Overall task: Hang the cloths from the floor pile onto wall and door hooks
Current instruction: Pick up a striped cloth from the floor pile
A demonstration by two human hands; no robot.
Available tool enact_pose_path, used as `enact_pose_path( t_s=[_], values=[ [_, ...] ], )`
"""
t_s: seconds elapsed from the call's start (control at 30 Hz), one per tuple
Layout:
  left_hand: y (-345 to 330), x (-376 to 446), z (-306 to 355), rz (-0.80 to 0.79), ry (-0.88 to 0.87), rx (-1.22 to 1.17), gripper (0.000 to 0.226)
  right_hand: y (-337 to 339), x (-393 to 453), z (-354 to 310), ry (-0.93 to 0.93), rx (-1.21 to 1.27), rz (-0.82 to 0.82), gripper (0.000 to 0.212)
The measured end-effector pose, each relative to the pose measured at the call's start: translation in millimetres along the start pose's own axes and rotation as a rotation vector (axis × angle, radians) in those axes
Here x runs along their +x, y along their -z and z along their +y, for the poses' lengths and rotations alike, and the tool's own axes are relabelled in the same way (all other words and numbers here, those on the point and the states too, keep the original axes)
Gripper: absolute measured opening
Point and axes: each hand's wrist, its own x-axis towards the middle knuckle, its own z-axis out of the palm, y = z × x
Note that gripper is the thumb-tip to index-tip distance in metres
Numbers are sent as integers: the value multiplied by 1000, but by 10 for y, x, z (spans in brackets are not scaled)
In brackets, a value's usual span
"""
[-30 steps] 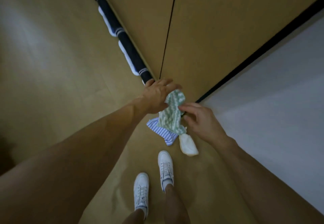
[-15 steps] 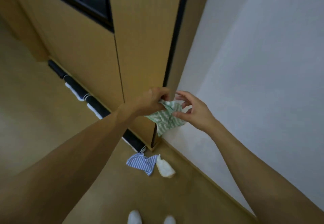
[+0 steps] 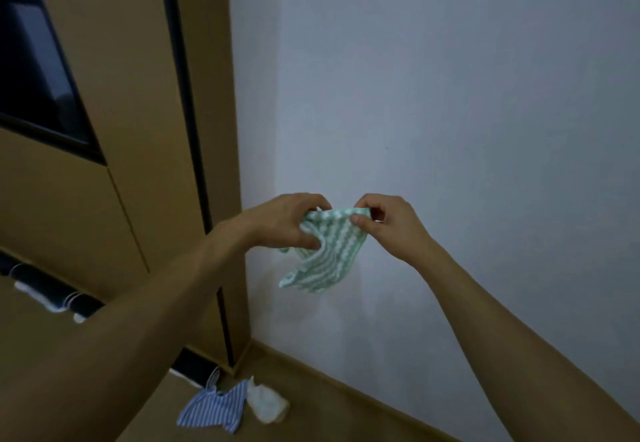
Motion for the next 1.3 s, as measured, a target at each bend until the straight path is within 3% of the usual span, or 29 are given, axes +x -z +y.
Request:
enact_pose_path(
  t_s=[0.13,0.33,0.53,0.67,0.83,0.93,1.1,1.3],
  values=[
    [-159,251,665,-32,-41,-85,30,617,-401,87,-37,-21,67,8],
    [-566,609,1321,152,-159,30,28,1321,-1018,277,-147,-31,186,4],
    [-614,949,1589,80,-280,-22,25,1913,-1552,439,-351,-175,329,6],
    [-633,1151,1981,40,-459,-35,25,2111,-1810,458,-458,-391,298,8],
    [-821,1329,2623,-52,-670,-27,18,2043,-1985,295,-467,-345,228,16],
    [-939,1416,2856,-78,-729,-44,14,1998,-2104,227,-495,-361,340,3],
    [-1171,1498,3234,-168,-845,-95,13,2052,-2469,194,-661,-446,573,19],
    [-1601,1446,4045,-359,-955,-271,17,2381,-3321,35,-773,-429,737,7]
  ],
)
